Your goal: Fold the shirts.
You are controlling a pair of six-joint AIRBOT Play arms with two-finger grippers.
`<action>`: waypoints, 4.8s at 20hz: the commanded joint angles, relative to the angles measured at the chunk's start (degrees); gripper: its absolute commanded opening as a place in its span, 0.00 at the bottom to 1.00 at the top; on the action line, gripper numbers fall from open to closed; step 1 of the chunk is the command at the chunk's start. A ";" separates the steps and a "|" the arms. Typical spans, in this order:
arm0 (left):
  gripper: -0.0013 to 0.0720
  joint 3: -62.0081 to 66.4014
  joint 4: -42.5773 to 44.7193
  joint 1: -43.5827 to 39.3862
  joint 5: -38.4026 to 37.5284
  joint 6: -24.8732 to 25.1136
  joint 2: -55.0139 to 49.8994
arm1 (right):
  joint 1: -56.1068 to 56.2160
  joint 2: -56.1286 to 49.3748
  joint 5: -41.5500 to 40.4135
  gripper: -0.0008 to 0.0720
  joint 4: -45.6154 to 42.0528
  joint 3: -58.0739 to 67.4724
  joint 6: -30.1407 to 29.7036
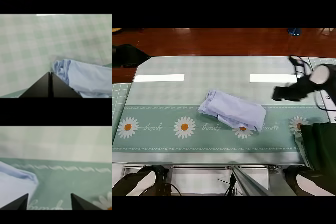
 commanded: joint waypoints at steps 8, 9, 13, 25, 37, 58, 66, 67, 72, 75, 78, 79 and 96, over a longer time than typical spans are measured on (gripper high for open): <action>0.05 -0.02 2.10 0.04 -1.88 0.00 -0.52 | -6.99 3.08 -19.06 0.85 37.64 -30.29 -10.84; 0.05 -0.02 2.10 0.04 -2.19 0.02 -0.52 | -5.29 3.08 -21.27 0.85 38.60 -31.17 -10.82; 0.05 -0.02 2.08 0.02 -2.14 0.00 -0.66 | 2.38 0.48 -29.33 0.84 43.12 -31.52 -9.92; 0.05 -0.02 2.05 -0.13 -2.12 0.04 -4.31 | -12.22 21.40 -2.03 0.05 23.54 -8.94 -5.20; 0.05 -0.04 2.03 -0.20 -2.73 0.07 -10.29 | -48.68 28.20 29.20 0.05 -13.60 6.47 -2.08; 0.05 0.00 2.05 0.04 6.49 6.64 -14.60 | -73.81 27.08 28.26 0.70 -26.88 1.46 -9.03; 0.57 4.44 5.75 -2.89 4.26 9.81 -12.17 | -48.68 27.02 7.65 0.70 10.78 1.46 -18.82; 0.57 5.03 10.60 -4.61 4.31 9.64 -11.26 | -42.14 27.02 6.01 0.70 11.15 1.46 -18.71; 1.00 5.09 26.99 -14.05 -5.27 -3.85 -9.92 | -12.70 21.31 -0.07 0.85 4.52 1.46 -9.44; 1.00 4.22 30.42 -20.46 -7.96 -6.95 -9.99 | -3.19 13.00 -0.20 0.85 -1.60 1.46 -7.45; 1.00 2.99 33.22 -24.70 -9.25 -7.96 -9.99 | 0.37 7.72 1.57 0.85 -1.55 1.46 -8.07; 1.00 2.69 33.22 -25.11 -9.27 -8.63 -9.99 | 0.90 7.34 1.29 0.85 -1.57 1.46 -8.09; 0.99 2.01 32.44 -25.20 -5.03 -11.78 -11.56 | 0.81 7.32 0.94 0.85 -2.95 1.46 -7.76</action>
